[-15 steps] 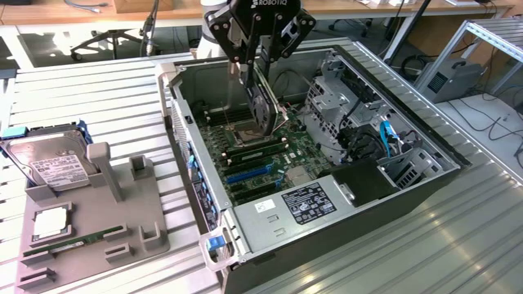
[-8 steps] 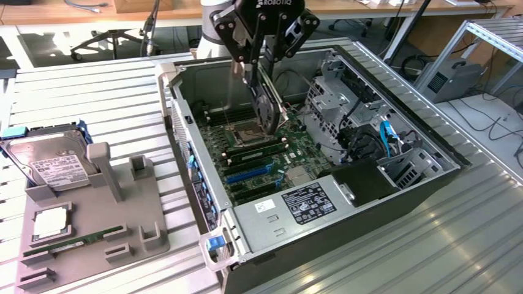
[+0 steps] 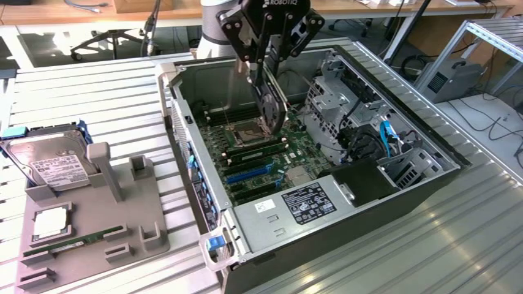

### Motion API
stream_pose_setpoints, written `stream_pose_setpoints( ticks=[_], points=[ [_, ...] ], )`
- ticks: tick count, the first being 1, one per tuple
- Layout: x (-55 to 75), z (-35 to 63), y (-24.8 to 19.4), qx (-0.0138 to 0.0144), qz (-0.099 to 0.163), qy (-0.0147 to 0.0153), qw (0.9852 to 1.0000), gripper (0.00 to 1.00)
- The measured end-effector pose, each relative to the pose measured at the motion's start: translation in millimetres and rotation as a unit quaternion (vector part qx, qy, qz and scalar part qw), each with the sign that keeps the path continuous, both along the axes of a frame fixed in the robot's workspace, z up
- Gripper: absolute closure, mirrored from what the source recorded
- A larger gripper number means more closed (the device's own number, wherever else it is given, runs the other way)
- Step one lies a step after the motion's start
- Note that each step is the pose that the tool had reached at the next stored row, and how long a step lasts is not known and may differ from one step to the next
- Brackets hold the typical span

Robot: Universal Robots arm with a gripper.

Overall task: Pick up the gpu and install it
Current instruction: 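Pick up the gpu and move the gpu toward the slot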

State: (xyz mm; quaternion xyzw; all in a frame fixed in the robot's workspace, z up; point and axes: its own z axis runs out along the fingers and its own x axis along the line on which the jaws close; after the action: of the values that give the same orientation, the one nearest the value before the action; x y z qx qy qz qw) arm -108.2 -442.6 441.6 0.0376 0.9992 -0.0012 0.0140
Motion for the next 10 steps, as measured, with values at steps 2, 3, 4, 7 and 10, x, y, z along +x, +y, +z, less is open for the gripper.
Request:
stream_pose_setpoints(
  ticks=[2,3,4,7,10],
  points=[
    [2.4,0.0,0.0,0.0000,0.000,0.0000,1.0000,0.73],
    [3.6,0.0,0.0,0.0000,0.000,0.0000,1.0000,0.73],
    [4.7,-0.1,0.0,0.0000,0.000,0.0000,1.0000,0.73],
    [8.0,-0.1,0.0,0.0000,0.000,0.0000,1.0000,0.73],
    [11.2,-0.1,0.0,0.0000,0.000,0.0000,1.0000,0.73]
  ],
)
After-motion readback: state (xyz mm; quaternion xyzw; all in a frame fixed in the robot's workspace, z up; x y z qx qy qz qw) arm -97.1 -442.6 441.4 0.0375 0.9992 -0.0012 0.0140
